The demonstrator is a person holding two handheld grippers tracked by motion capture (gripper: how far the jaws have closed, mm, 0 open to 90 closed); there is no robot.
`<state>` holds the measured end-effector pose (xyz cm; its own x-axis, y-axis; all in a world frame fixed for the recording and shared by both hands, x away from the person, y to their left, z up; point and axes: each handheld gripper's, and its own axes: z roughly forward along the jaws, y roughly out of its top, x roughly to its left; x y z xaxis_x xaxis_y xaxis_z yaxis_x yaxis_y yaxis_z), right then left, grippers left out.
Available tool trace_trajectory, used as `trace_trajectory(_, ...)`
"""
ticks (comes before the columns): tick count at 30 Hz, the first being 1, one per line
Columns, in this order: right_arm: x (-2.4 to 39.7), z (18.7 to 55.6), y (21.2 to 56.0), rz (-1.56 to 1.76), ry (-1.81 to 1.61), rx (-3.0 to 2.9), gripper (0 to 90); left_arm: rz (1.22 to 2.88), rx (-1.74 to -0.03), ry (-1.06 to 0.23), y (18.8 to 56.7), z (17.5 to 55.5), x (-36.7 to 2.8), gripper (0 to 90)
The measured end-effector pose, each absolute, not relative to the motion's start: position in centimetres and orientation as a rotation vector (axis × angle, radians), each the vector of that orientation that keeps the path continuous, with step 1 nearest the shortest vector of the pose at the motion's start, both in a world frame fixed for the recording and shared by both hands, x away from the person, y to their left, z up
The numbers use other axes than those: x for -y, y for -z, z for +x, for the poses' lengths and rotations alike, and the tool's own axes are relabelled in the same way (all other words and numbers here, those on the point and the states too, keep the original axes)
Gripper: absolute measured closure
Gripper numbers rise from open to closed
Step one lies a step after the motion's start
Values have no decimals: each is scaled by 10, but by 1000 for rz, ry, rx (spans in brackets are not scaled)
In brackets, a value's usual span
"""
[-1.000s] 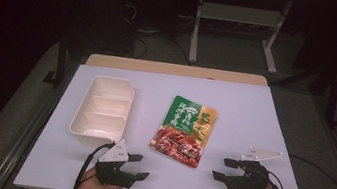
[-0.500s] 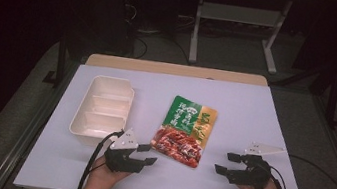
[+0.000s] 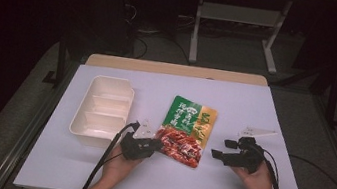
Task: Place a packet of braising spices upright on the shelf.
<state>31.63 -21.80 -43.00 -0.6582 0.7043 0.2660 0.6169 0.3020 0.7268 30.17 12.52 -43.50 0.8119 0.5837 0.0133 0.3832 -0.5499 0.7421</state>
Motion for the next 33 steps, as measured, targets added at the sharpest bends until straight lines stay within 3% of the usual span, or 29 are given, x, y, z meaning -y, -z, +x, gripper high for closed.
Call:
trace_trajectory(8,204,350,426,1278,-1220,-2454,244,2276,-728,-310,443,309,-120,894)
trace_trajectory(17,194,389,415,1343,-1210,-2441,246,2306,-724,-328,445,308,-116,898)
trace_trajectory(25,196,412,440,1488,-1248,-2406,255,2306,-724,-316,445,309,-117,899)
trace_trajectory(33,188,414,449,1492,-1354,-2441,325,2308,-723,-315,445,309,-117,898)
